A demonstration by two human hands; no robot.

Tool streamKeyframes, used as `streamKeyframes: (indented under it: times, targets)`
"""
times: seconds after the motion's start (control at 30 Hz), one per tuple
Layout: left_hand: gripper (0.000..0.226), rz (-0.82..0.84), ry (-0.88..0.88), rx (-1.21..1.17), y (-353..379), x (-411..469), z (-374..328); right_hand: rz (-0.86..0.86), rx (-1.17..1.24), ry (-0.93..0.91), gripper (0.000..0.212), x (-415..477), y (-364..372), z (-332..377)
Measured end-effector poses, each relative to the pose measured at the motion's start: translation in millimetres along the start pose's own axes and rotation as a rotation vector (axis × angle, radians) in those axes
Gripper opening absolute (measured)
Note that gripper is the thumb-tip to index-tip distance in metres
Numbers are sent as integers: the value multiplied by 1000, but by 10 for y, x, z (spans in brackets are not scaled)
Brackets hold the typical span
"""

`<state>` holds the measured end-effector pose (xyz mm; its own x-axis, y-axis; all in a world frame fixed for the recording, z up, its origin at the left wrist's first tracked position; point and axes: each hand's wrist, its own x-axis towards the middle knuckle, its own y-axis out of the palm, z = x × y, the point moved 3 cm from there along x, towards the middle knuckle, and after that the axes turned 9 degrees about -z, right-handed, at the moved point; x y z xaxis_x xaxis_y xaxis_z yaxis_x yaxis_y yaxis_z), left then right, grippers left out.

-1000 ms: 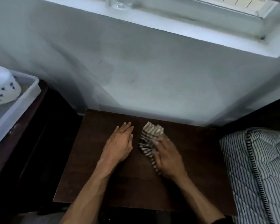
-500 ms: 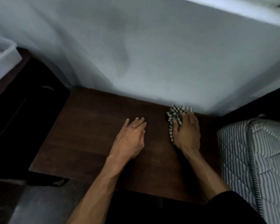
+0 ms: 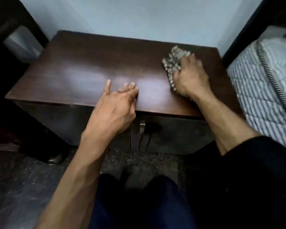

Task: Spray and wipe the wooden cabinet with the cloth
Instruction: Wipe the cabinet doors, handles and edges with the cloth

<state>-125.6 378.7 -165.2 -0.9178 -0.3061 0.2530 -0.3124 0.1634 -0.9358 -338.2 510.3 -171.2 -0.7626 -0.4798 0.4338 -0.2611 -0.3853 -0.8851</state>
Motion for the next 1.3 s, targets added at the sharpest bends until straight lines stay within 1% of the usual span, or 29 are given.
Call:
streamKeyframes:
  times: [0.03,0.1,0.17,0.2,0.27,0.33,0.4,0.43,0.5,0.63,0.77,0.87,0.93,1.13,1.2,1.3]
  targets:
    - [53,-24,-6,-10,2,-176,6,-17,13,-25,48,-245,-102,77]
    - [57,-95,-10,3,68,-605,13,-55,22,-46,35,-786,-270,223]
    - [56,-174,-16,-1,139,-1087,-17,-142,26,-60,21,-1282,-447,366]
    - [53,-199,-24,-25,216,-1282,-44,-187,37,-69,18,-1483,-490,407]
    - [51,-228,-30,-74,318,-1523,-66,-314,87,-71,22,-1772,-582,479]
    - [53,-216,-47,-88,493,-1558,-7,-474,219,35,32,-1974,-534,492]
    - [55,-229,-80,-56,656,-1580,117,-624,372,214,39,-2236,-392,527]
    - [55,-230,-98,-43,740,-1605,164,-670,425,293,41,-2389,-288,552]
    - [56,-213,-114,-50,918,-1681,223,-672,444,360,44,-2675,-33,632]
    - [57,-163,-106,-64,1184,-1745,270,-563,341,262,40,-2890,417,647]
    - [59,-154,-58,-85,1329,-1677,252,-614,311,221,34,-2753,534,578]
    - [59,-158,-65,-105,1395,-1613,288,-635,273,148,30,-2558,636,564]
    - [59,-149,-74,-105,1442,-1584,318,-648,250,138,29,-2429,730,542]
    - [59,-144,-82,-121,1594,-1568,417,-693,233,232,28,-2315,818,626]
    - [59,-139,-82,-130,1620,-1551,410,-707,279,265,26,-2289,749,684]
    - [60,-133,-59,-152,1662,-1525,359,-711,388,281,30,-2249,680,817]
